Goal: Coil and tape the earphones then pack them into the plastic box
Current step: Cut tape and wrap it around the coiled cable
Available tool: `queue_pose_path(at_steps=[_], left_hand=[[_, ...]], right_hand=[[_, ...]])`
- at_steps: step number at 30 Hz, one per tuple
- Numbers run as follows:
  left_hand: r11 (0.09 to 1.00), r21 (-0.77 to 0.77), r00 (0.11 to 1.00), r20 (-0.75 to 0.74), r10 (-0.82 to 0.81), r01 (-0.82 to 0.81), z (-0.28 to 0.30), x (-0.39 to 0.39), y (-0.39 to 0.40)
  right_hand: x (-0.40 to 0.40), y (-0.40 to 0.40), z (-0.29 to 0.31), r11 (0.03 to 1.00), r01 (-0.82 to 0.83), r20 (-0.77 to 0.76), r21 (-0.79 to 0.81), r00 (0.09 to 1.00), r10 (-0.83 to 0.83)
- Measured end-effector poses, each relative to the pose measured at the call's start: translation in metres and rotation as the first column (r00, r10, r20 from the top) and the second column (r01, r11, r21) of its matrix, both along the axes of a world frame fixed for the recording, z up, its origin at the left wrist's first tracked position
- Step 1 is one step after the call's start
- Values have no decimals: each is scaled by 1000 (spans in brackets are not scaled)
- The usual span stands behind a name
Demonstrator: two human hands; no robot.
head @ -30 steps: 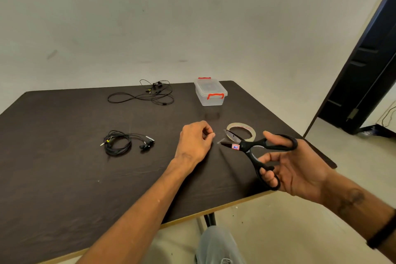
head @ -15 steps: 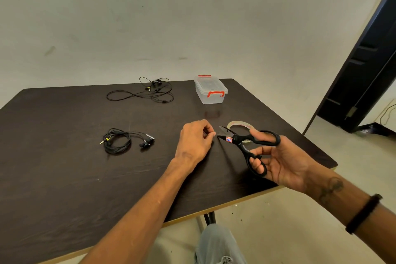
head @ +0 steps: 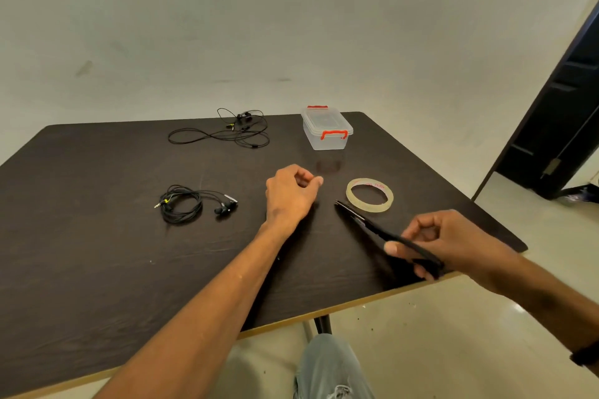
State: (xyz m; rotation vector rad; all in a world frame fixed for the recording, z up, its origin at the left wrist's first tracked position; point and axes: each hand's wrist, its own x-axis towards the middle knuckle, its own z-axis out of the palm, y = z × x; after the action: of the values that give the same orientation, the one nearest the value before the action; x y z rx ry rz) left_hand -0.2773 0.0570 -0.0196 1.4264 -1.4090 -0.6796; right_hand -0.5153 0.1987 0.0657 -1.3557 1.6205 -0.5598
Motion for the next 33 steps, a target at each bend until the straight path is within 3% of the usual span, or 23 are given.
queue_pose_path(at_steps=[3,5,7,10,14,23,28,33], left_hand=[[992,90,995,44,-94,90,15,-6,-11],[974,164,976,127,-179,157,28,-15,-20],[944,239,938,208,-277,226,40,-28,-29],[894,334,877,274,-395,298,53,-47,-38],[860,397,885,197,-421,321,58,-61,-51],[898,286,903,176,-392,335,49,-88,-81],[902,253,900,179,-399,350,47,-91,-90],[936,202,938,136,-319,288,49,-71,-83]], right_hand=[[-6,-5,0,992,-119,-265,-50,959,102],[-10,-10,0,972,-219,-441,-87,883,160],[-15,-13,-2,947,-299,-531,-120,825,193],[-22,-19,-2,913,-388,-565,-129,785,254],[-47,-32,-5,861,-468,-577,-199,766,283],[-105,-38,-20,701,-587,-558,-404,766,320],[-107,-58,-21,646,-673,-664,-359,671,329],[-102,-73,-4,739,-651,-616,-175,657,434]])
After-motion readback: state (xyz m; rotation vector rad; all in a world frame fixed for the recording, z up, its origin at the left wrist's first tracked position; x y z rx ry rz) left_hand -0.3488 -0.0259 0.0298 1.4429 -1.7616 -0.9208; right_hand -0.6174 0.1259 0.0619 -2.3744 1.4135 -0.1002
